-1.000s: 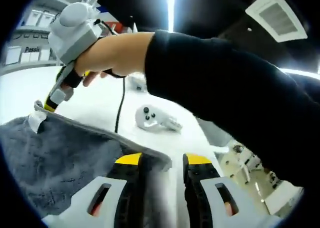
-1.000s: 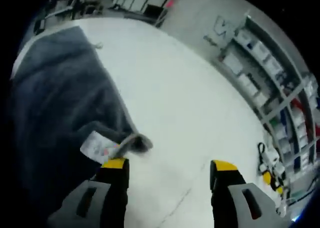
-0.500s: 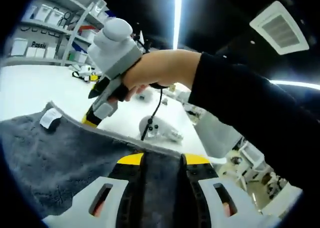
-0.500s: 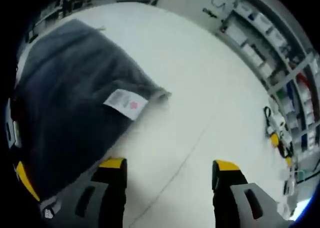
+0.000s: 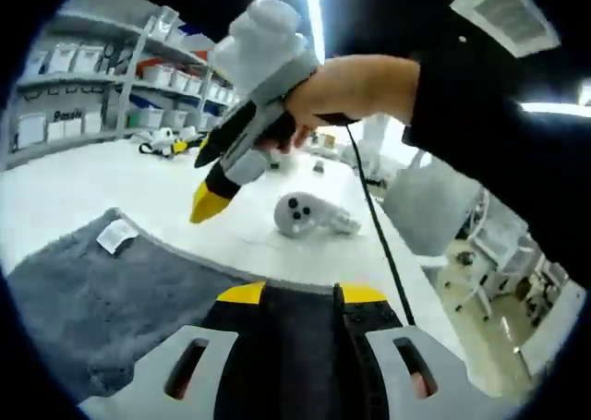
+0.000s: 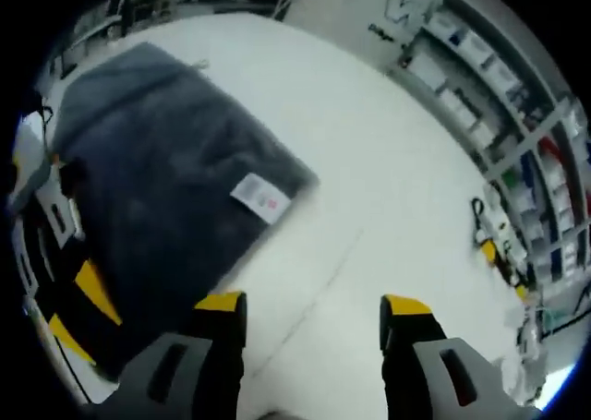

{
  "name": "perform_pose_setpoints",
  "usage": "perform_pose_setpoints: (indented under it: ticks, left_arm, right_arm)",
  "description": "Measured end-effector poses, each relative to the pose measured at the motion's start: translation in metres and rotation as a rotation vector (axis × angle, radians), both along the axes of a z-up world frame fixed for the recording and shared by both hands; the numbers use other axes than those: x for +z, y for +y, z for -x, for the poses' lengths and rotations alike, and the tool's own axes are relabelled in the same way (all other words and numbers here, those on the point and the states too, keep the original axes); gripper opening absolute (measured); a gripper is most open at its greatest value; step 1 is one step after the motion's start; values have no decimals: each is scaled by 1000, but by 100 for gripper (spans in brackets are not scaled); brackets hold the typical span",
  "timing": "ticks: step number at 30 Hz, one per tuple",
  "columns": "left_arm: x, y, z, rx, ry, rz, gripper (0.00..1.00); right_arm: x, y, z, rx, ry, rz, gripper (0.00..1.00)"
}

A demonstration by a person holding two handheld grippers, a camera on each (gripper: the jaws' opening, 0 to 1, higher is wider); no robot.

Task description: Open the folded towel by lifting each exposed corner and separating the folded layers until the towel lies flat within the target outline without major curled edges

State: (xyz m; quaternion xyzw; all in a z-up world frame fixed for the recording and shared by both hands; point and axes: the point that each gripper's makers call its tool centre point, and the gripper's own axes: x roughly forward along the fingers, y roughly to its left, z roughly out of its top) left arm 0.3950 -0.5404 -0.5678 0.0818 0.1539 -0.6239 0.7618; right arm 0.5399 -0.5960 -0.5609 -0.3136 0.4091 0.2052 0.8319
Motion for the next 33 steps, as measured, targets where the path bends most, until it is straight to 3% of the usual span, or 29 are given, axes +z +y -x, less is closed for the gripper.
perform_pose_setpoints:
  ticks: [1,4,7,9,11,12,14,18,20,22,26,30,31,33]
  left_arm:
    - [2,0,3,-9,-19,3,26]
    - [8,4,2,-10,9,10,29]
    - [15,13,-2,1,18,6,39]
    - [21,27,-13,67,17,6,64]
    - [33,38,-24,112,-24,34,99]
    - [39,49,-30,132,-54,31,98]
    - [47,70,-42,174,-87,18,100]
    - [69,111,-59,205,-40,52,100]
    - [80,139,-69,239,-55,70,100]
    - [98,173,-95,279,-62,83,100]
    - [123,238,-118,363,-73,118,100]
    - [150,297,-148,436,-95,138,100]
    - [152,305,-142,454,-99,143,100]
    - [162,336,-149,491,-119,155,100]
  right_arm:
    - [1,-2,-3,7,-2,1,57]
    - [2,6,-3,21,-4,8,57]
    - [6,6,-1,23,-2,10,59]
    - [15,7,-6,2,-38,-7,68]
    - [28,16,-13,-17,-129,-50,88]
    - [32,18,-14,-44,-165,-58,100]
    - [51,17,-20,-103,-248,-79,100]
    - [87,21,-26,-203,-385,-189,100]
    - [101,25,-26,-207,-422,-207,100]
    - [115,25,-27,-224,-472,-219,100]
    - [132,30,-27,-253,-523,-279,100]
    - [145,35,-24,-258,-554,-281,100]
    - [150,35,-23,-260,-572,-287,100]
    - [158,37,-20,-258,-597,-299,100]
